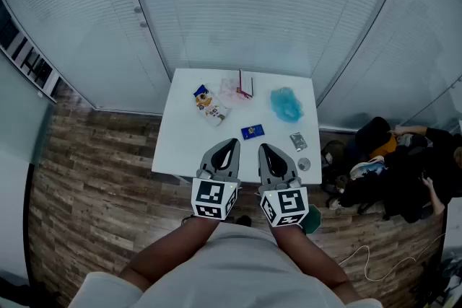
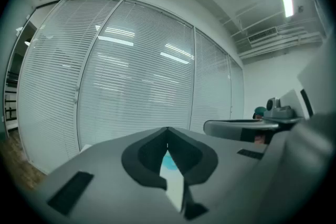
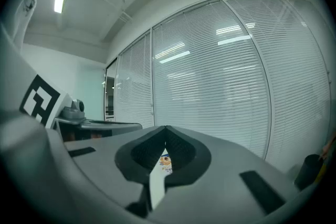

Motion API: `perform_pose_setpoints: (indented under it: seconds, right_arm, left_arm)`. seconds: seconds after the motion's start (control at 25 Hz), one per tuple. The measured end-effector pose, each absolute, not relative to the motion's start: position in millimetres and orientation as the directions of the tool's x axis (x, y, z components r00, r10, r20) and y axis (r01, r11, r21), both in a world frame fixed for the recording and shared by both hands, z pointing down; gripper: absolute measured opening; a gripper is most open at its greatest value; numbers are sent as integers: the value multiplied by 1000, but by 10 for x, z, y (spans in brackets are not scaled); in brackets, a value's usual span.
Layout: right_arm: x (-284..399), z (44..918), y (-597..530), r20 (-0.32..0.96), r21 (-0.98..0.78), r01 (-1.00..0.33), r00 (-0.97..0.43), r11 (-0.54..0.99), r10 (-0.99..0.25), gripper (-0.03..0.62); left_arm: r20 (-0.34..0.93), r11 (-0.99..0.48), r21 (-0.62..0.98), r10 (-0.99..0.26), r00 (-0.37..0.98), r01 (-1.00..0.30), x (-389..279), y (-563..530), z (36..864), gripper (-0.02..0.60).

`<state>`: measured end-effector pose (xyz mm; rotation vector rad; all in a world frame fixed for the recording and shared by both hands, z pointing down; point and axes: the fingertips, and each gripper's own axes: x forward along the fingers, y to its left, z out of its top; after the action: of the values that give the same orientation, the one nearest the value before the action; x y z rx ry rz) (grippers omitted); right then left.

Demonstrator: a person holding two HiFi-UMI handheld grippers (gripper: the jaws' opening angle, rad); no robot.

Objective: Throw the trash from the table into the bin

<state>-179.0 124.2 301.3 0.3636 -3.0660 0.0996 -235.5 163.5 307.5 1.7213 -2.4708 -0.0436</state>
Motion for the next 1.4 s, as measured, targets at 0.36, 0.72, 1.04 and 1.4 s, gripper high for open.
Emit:
perform_pose_setpoints:
  seconds: [0.36,0.72,1.04,1.4]
  right_arm:
    - [-1746,3029,1191,60,-56,-244,-969,968,-240,6]
    - [-1720,2961,1146,30,-62,-238,-971,969,-236,6]
    - [-1772,3044,1093,53,-83,-245,-969,966,-242,6]
    - [-1998,3234,1010,101,-98,-259,-963,961,-249,6]
  left_arm:
    - [87,344,106,-938,-336,-933,-2317,1579,3086,5]
    - [90,343,105,-938,-335,-933,-2308,1518,3070,5]
    - [110,336,126,-940,-324,-933,-2361,1496,3146,5]
    - [152,314,138,-944,-293,-939,-2605,1370,3348,5]
